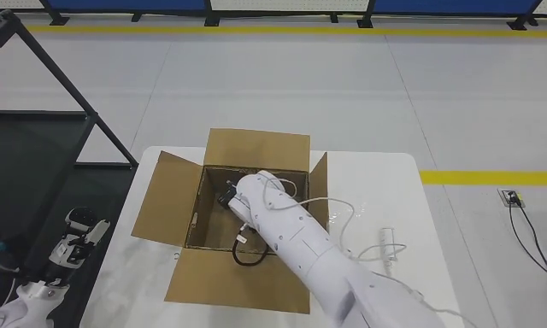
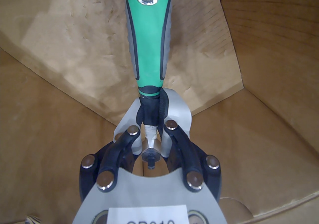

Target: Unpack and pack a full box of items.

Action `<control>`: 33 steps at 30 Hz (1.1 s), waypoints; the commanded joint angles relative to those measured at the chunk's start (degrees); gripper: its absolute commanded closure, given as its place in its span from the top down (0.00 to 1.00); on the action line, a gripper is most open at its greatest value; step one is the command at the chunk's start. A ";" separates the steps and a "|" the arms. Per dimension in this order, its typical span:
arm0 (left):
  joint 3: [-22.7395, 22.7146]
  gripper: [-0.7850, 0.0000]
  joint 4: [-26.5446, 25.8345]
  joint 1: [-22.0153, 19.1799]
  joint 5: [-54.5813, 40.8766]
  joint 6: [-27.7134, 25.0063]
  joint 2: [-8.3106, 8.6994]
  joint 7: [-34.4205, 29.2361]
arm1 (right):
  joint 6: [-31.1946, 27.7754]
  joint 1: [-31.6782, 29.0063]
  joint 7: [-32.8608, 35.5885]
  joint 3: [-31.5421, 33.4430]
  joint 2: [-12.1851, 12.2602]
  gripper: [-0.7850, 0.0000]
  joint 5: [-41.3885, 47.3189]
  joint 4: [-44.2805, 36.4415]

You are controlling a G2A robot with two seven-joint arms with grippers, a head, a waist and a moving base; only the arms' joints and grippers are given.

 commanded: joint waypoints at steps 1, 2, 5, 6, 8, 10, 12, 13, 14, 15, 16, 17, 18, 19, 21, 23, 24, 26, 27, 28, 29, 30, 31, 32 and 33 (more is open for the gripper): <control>0.00 1.00 0.00 0.00 0.00 0.00 0.00 0.00 | -0.04 -0.09 -0.30 -0.03 -0.01 0.00 0.13 0.02; 0.00 1.00 0.00 0.00 0.00 0.00 0.00 0.00 | -0.04 -0.09 -0.30 -0.03 -0.01 0.00 0.13 0.02; 0.00 1.00 0.00 0.00 0.00 0.00 0.00 0.00 | -0.04 -0.09 -0.30 -0.03 -0.01 0.00 0.13 0.02; 0.00 1.00 0.00 0.00 0.00 0.00 0.00 0.00 | -0.04 -0.09 -0.30 -0.03 -0.01 0.00 0.13 0.02; 0.00 1.00 0.00 0.00 0.00 0.00 0.00 0.00 | -0.04 -0.09 -0.30 -0.03 -0.01 0.00 0.13 0.02; 0.00 1.00 0.00 0.00 0.00 0.00 0.00 0.00 | -0.04 -0.09 -0.30 -0.03 -0.01 0.00 0.13 0.02; 0.00 1.00 0.00 0.00 0.00 0.00 0.00 0.00 | -0.04 -0.09 -0.30 -0.03 -0.01 0.00 0.13 0.02; 0.00 1.00 0.00 0.00 0.00 0.00 0.00 0.00 | -0.04 -0.09 -0.30 -0.03 -0.01 0.00 0.13 0.02; 0.00 1.00 0.00 0.00 0.00 0.00 0.00 0.00 | -0.04 -0.09 -0.30 -0.03 -0.01 0.00 0.13 0.02; 0.00 1.00 0.00 0.00 0.00 0.00 0.00 0.00 | -0.04 -0.09 -0.30 -0.03 -0.01 0.00 0.13 0.02; 0.00 1.00 0.00 0.00 0.00 0.00 0.00 0.00 | -0.04 -0.09 -0.30 -0.03 -0.01 0.00 0.13 0.02; 0.00 1.00 0.00 0.00 0.00 0.00 0.00 0.00 | -0.04 -0.09 -0.30 -0.03 -0.01 0.00 0.13 0.02; 0.00 1.00 0.00 0.00 0.00 0.00 0.00 0.00 | -0.04 -0.09 -0.30 -0.03 -0.01 0.00 0.13 0.02; 0.00 1.00 0.00 0.00 0.00 0.00 0.00 0.00 | -0.04 -0.09 -0.30 -0.03 -0.01 0.00 0.13 0.02; 0.00 1.00 0.00 0.00 0.00 0.00 0.00 0.00 | 4.42 -1.79 -5.49 1.62 0.01 0.00 3.60 0.39; 0.00 1.00 0.00 0.00 0.00 0.00 0.00 0.00 | 4.78 -1.99 -5.87 1.44 -0.02 0.00 3.29 0.21; 0.00 1.00 0.00 0.00 0.00 0.00 0.00 0.00 | 4.78 -1.99 -5.87 1.44 -0.02 0.00 3.29 0.21; 0.00 1.00 0.00 0.00 0.00 0.00 0.00 0.00 | 4.78 -1.99 -5.87 1.44 -0.02 0.00 3.29 0.21; 0.00 1.00 0.00 0.00 0.00 0.00 0.00 0.00 | 4.78 -1.99 -5.87 1.44 -0.02 0.00 3.29 0.21; 0.00 1.00 0.00 0.00 0.00 0.00 0.00 0.00 | 4.78 -1.99 -5.87 1.44 -0.02 0.00 3.29 0.21; 0.00 1.00 0.00 0.00 0.00 0.00 0.00 0.00 | 4.78 -1.99 -5.87 1.44 -0.02 0.00 3.29 0.21; 0.00 1.00 0.00 0.00 0.00 0.00 0.00 0.00 | 4.78 -1.99 -5.87 1.44 -0.02 0.00 3.29 0.21; 0.00 1.00 0.00 0.00 0.00 0.00 0.00 0.00 | 4.78 -1.99 -5.87 1.44 -0.02 0.00 3.29 0.21; 0.00 1.00 0.00 0.00 0.00 0.00 0.00 0.00 | 4.78 -1.99 -5.87 1.44 -0.02 0.00 3.29 0.21; 0.00 1.00 0.00 0.00 0.00 0.00 0.00 0.00 | 4.78 -1.99 -5.87 1.44 -0.02 0.00 3.29 0.21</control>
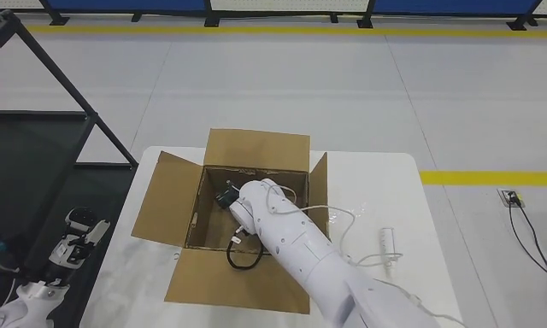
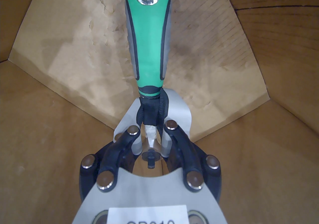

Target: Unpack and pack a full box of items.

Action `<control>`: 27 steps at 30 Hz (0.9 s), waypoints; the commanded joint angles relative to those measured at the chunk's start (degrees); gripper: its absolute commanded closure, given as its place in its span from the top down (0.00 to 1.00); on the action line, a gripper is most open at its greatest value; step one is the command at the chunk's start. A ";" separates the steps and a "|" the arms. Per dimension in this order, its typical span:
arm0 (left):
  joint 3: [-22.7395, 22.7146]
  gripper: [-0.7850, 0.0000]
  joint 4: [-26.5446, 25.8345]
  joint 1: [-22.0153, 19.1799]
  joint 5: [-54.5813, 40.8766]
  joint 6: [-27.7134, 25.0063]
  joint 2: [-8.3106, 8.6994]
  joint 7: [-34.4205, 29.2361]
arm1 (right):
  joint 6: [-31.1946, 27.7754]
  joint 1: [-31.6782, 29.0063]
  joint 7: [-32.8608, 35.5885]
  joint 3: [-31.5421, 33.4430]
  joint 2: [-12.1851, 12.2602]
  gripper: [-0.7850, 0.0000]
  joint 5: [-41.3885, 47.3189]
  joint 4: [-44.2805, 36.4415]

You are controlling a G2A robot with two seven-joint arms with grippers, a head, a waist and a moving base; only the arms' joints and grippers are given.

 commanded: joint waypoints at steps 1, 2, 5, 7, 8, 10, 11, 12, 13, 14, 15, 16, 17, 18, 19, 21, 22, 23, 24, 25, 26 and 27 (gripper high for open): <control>0.00 1.00 0.00 0.00 0.00 0.00 0.00 0.00 | 0.01 0.00 -0.01 0.00 0.00 0.00 0.00 0.00; 0.00 1.00 0.00 0.00 0.00 0.00 0.00 0.00 | 0.01 0.00 -0.01 0.00 0.00 0.00 0.00 0.00; 0.00 1.00 0.00 0.00 0.00 0.00 0.00 0.00 | 1.91 -0.88 -2.68 0.30 0.59 0.00 -0.21 -0.18; 0.00 1.00 0.00 0.00 0.00 0.00 0.00 0.00 | 2.85 -1.16 -2.98 0.50 0.71 0.00 -0.36 -0.46; 0.00 1.00 0.00 0.00 0.00 0.00 0.00 0.00 | 3.50 -1.22 -3.16 0.58 0.80 0.00 -0.52 -0.33; 0.00 1.00 0.00 0.00 0.00 0.00 0.00 0.00 | 4.72 -1.57 -3.28 0.70 0.88 0.00 -0.81 -0.50; 0.00 1.00 0.00 0.00 0.00 0.00 0.00 0.00 | 5.35 -1.65 -3.20 0.83 0.93 0.00 -0.82 -0.38; 0.00 1.00 0.00 0.00 0.00 0.00 0.00 0.00 | 5.55 -1.82 -3.07 0.97 0.98 0.22 -0.76 -0.38; 0.00 1.00 0.00 0.00 0.00 0.00 0.00 0.00 | 5.48 -1.90 -3.02 1.07 1.03 0.34 -0.78 -0.43; 0.00 1.00 0.00 0.00 0.00 0.00 0.00 0.00 | 5.48 -1.95 -3.20 1.20 1.10 0.53 -0.79 -0.44; 0.00 1.00 0.00 0.00 0.00 0.00 0.00 0.00 | 5.40 -2.04 -3.28 1.32 1.16 0.82 -0.78 -0.46; 0.00 1.00 0.00 0.00 0.00 0.00 0.00 0.00 | 5.34 -2.06 -3.34 1.43 1.23 0.91 -0.83 -0.54; 0.00 1.00 0.00 0.00 0.00 0.00 0.00 0.00 | 5.32 -2.06 -3.31 1.52 1.28 1.00 -0.90 -0.67; 0.00 1.00 0.00 0.00 0.00 0.00 0.00 0.00 | 5.35 -2.04 -3.33 1.59 1.34 1.00 -1.03 -0.86; 0.00 1.00 0.00 0.00 0.00 0.00 0.00 0.00 | 5.51 -2.00 -3.39 1.65 1.40 1.00 -1.21 -1.09; 0.00 1.00 0.00 0.00 0.00 0.00 0.00 0.00 | 5.94 -1.93 -3.68 1.75 1.53 1.00 -1.67 -1.75; 0.00 1.00 0.00 0.00 0.00 0.00 0.00 0.00 | 6.29 -1.91 -3.71 1.83 1.61 1.00 -1.87 -2.09; 0.00 1.00 0.00 0.00 0.00 0.00 0.00 0.00 | 6.51 -1.85 -3.93 1.94 1.71 1.00 -2.04 -2.60; 0.00 1.00 0.00 0.00 0.00 0.00 0.00 0.00 | 6.76 -1.80 -4.11 2.05 1.84 1.00 -2.25 -3.12; 0.00 1.00 0.00 0.00 0.00 0.00 0.00 0.00 | 6.96 -1.83 -4.24 2.20 2.00 1.00 -2.38 -3.66; 0.00 1.00 0.00 0.00 0.00 0.00 0.00 0.00 | 7.21 -1.80 -4.32 2.32 2.18 1.00 -2.65 -4.34; 0.00 1.00 0.00 0.00 0.00 0.00 0.00 0.00 | 7.55 -1.83 -4.41 2.42 2.39 1.00 -3.01 -5.19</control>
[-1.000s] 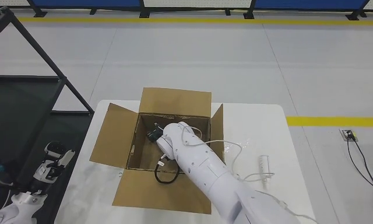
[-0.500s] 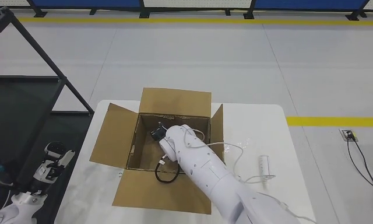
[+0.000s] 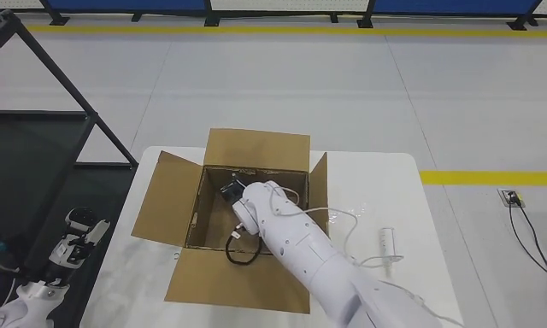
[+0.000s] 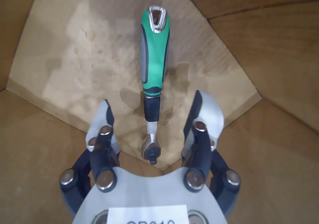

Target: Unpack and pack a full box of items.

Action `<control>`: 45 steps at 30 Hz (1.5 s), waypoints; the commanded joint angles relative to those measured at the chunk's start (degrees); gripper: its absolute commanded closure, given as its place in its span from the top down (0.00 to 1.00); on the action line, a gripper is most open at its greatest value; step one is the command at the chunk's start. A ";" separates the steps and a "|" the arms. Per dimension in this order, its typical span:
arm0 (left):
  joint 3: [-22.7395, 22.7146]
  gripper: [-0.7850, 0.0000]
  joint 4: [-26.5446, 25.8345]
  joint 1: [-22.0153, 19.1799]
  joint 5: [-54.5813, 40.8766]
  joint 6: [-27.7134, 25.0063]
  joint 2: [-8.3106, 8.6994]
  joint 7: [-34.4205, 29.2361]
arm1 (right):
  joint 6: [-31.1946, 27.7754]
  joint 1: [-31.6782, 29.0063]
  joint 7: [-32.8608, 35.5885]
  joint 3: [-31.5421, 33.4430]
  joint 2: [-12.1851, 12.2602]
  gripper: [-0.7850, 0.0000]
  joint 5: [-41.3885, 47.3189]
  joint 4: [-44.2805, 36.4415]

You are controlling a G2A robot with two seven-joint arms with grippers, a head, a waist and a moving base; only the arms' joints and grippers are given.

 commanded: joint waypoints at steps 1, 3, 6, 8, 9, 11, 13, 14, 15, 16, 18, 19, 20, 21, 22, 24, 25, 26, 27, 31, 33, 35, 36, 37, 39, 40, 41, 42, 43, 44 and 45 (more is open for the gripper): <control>0.00 1.00 0.00 0.00 0.00 0.00 0.00 0.00 | 0.82 -0.10 -0.21 0.18 0.46 1.00 -0.83 -1.96; 0.00 1.00 0.00 0.00 0.00 0.00 0.00 0.00 | 1.47 -0.59 -0.04 0.37 1.11 1.00 -1.89 -4.81; 0.00 1.00 0.00 0.00 0.00 0.00 0.00 0.00 | 4.17 -2.48 1.00 0.57 2.60 1.00 -4.67 -11.36; 0.00 1.00 0.00 0.00 0.00 0.00 0.00 0.00 | 6.19 -4.24 2.15 0.89 3.86 1.00 -6.85 -16.64; 0.00 1.00 0.00 0.00 0.00 0.00 0.00 0.00 | 7.60 -5.53 3.21 1.27 4.82 1.00 -8.46 -20.27; 0.00 1.00 0.00 0.00 0.00 0.00 0.00 0.00 | 10.67 -9.52 6.75 2.68 7.64 1.00 -13.42 -31.05; 0.00 1.00 0.00 0.00 0.00 0.00 0.00 0.00 | 12.13 -13.43 10.17 4.43 10.15 1.00 -18.09 -40.37; 0.00 1.00 0.00 0.00 0.00 0.00 0.00 0.00 | 12.24 -16.25 12.42 5.87 11.76 1.00 -21.13 -46.50; 0.00 1.00 0.00 0.00 0.00 0.00 0.00 0.00 | 11.96 -19.34 14.79 7.60 13.41 1.00 -24.44 -52.61; 0.00 1.00 0.00 0.00 0.00 0.00 0.00 0.00 | 11.24 -23.77 17.93 10.19 15.46 1.00 -28.85 -60.47; 0.00 1.00 0.00 0.00 0.00 0.00 0.00 0.00 | 10.49 -29.37 21.50 13.42 17.50 1.00 -33.69 -69.22; 0.00 1.00 0.00 0.00 0.00 0.00 0.00 0.00 | 10.49 -29.37 21.50 13.42 17.50 1.00 -33.69 -69.22; 0.00 1.00 0.00 0.00 0.00 0.00 0.00 0.00 | 10.49 -29.37 21.50 13.42 17.50 1.00 -33.69 -69.22; 0.00 1.00 0.00 0.00 0.00 0.00 0.00 0.00 | 10.49 -29.37 21.50 13.42 17.50 1.00 -33.69 -69.22; 0.00 1.00 0.00 0.00 0.00 0.00 0.00 0.00 | 10.49 -29.37 21.50 13.42 17.50 1.00 -33.69 -69.22; 0.00 1.00 0.00 0.00 0.00 0.00 0.00 0.00 | 10.49 -29.37 21.50 13.42 17.50 1.00 -33.69 -69.22; 0.00 1.00 0.00 0.00 0.00 0.00 0.00 0.00 | 10.49 -29.37 21.50 13.42 17.50 1.00 -33.69 -69.22; 0.00 1.00 0.00 0.00 0.00 0.00 0.00 0.00 | 10.49 -29.37 21.50 13.42 17.50 1.00 -33.69 -69.22; 0.00 1.00 0.00 0.00 0.00 0.00 0.00 0.00 | 10.49 -29.37 21.50 13.42 17.50 1.00 -33.69 -69.22; 0.00 1.00 0.00 0.00 0.00 0.00 0.00 0.00 | 9.26 -30.63 18.62 14.43 17.47 1.00 -33.39 -68.96; 0.00 1.00 0.00 0.00 0.00 0.00 0.00 0.00 | 9.22 -31.08 17.99 15.22 17.45 1.00 -33.71 -70.68; 0.00 1.00 0.00 0.00 0.00 0.00 0.00 0.00 | 9.12 -31.89 17.77 16.05 17.55 1.00 -34.12 -72.85; 0.00 1.00 0.00 0.00 0.00 0.00 0.00 0.00 | 8.97 -32.74 17.48 16.88 17.71 1.00 -34.56 -74.89; 0.00 1.00 0.00 0.00 0.00 0.00 0.00 0.00 | 8.82 -33.43 17.46 17.54 17.85 1.00 -35.05 -76.37; 0.00 1.00 0.00 0.00 0.00 0.00 0.00 0.00 | 9.05 -35.01 16.86 18.88 18.14 1.00 -36.53 -79.88; 0.00 1.00 0.00 0.00 0.00 0.00 0.00 0.00 | 9.12 -35.94 16.44 19.53 18.30 1.00 -37.34 -81.59; 0.00 1.00 0.00 0.00 0.00 0.00 0.00 0.00 | 9.34 -36.96 16.02 20.20 18.45 1.00 -38.13 -83.43; 0.00 1.00 0.00 0.00 0.00 0.00 0.00 0.00 | 9.29 -38.04 15.66 20.79 18.60 1.00 -38.76 -85.34; 0.00 1.00 0.00 0.00 0.00 0.00 0.00 0.00 | 9.19 -39.13 15.35 21.39 18.77 1.00 -39.53 -87.16; 0.00 1.00 0.00 0.00 0.00 0.00 0.00 0.00 | 9.55 -40.28 14.85 22.14 18.94 1.00 -40.58 -89.24; 0.00 1.00 0.00 0.00 0.00 0.00 0.00 0.00 | 9.80 -41.55 14.38 22.78 19.09 1.00 -41.30 -91.24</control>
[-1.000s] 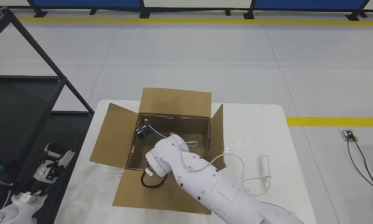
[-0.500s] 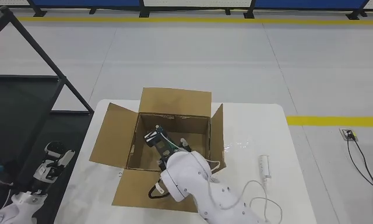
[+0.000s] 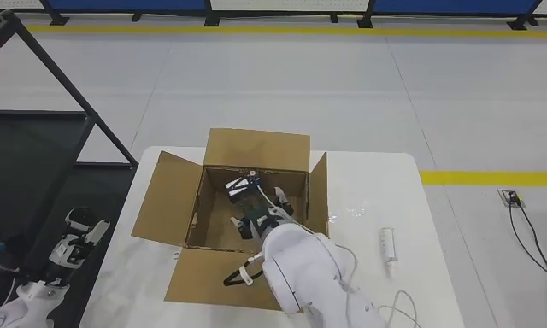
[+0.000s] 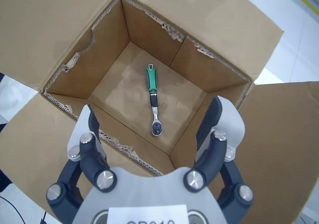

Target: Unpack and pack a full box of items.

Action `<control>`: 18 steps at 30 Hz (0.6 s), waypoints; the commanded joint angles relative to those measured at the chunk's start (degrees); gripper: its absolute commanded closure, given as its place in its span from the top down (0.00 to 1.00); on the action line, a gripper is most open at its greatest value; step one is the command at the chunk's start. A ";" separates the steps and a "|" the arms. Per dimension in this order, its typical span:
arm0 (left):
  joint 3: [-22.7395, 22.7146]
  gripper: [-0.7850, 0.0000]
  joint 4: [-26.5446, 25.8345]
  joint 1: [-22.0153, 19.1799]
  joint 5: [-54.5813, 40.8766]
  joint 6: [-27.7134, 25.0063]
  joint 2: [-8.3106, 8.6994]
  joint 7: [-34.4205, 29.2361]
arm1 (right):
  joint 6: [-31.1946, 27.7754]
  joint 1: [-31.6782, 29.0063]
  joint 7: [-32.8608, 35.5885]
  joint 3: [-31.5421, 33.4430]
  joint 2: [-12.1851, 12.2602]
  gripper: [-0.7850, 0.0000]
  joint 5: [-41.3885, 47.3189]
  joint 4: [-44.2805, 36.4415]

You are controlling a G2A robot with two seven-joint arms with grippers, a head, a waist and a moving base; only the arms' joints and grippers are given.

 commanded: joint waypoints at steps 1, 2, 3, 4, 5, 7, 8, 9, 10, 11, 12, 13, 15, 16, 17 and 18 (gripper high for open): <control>0.00 1.00 0.00 0.00 0.00 0.00 0.00 0.00 | 0.65 -2.77 -1.12 1.41 0.30 1.00 -1.43 -4.40; 0.00 1.00 0.00 0.00 0.00 0.00 0.00 0.00 | 0.90 -3.71 -1.58 1.89 0.40 1.00 -1.83 -5.72; 0.00 1.00 0.00 0.00 0.00 0.00 0.00 0.00 | 1.41 -5.67 -2.34 2.86 0.61 1.00 -2.84 -8.27; 0.00 1.00 0.00 0.00 0.00 0.00 0.00 0.00 | 1.66 -7.07 -2.31 3.40 0.76 1.00 -4.00 -9.73; 0.00 1.00 0.00 0.00 0.00 0.00 0.00 0.00 | 1.66 -7.07 -2.31 3.40 0.76 1.00 -4.00 -9.73; 0.00 1.00 0.00 0.00 0.00 0.00 0.00 0.00 | 1.66 -7.07 -2.31 3.40 0.76 1.00 -4.00 -9.73; 0.00 1.00 0.00 0.00 0.00 0.00 0.00 0.00 | 1.66 -7.07 -2.31 3.40 0.76 1.00 -4.00 -9.73; 0.00 1.00 0.00 0.00 0.00 0.00 0.00 0.00 | 1.66 -7.07 -2.31 3.40 0.76 1.00 -4.00 -9.73; 0.00 1.00 0.00 0.00 0.00 0.00 0.00 0.00 | 1.66 -7.07 -2.31 3.40 0.76 1.00 -4.00 -9.73; 0.00 1.00 0.00 0.00 0.00 0.00 0.00 0.00 | 1.66 -7.07 -2.31 3.40 0.76 1.00 -4.00 -9.73; 0.00 1.00 0.00 0.00 0.00 0.00 0.00 0.00 | 1.66 -7.07 -2.31 3.40 0.76 1.00 -4.00 -9.73; 0.00 1.00 0.00 0.00 0.00 0.00 0.00 0.00 | 1.66 -7.07 -2.31 3.40 0.76 1.00 -4.00 -9.73; 0.00 1.00 0.00 0.00 0.00 0.00 0.00 0.00 | 2.08 -7.60 -4.22 3.92 0.77 1.00 -4.91 -7.73; 0.00 1.00 0.00 0.00 0.00 0.00 0.00 0.00 | 2.50 -7.77 -4.97 4.32 0.72 1.00 -4.72 -7.73; 0.00 1.00 0.00 0.00 0.00 0.00 0.00 0.00 | 2.59 -7.89 -5.14 4.72 0.68 1.00 -4.24 -8.12; 0.00 1.00 0.00 0.00 0.00 0.00 0.00 0.00 | 3.05 -8.28 -5.40 5.87 0.68 1.00 -4.05 -9.25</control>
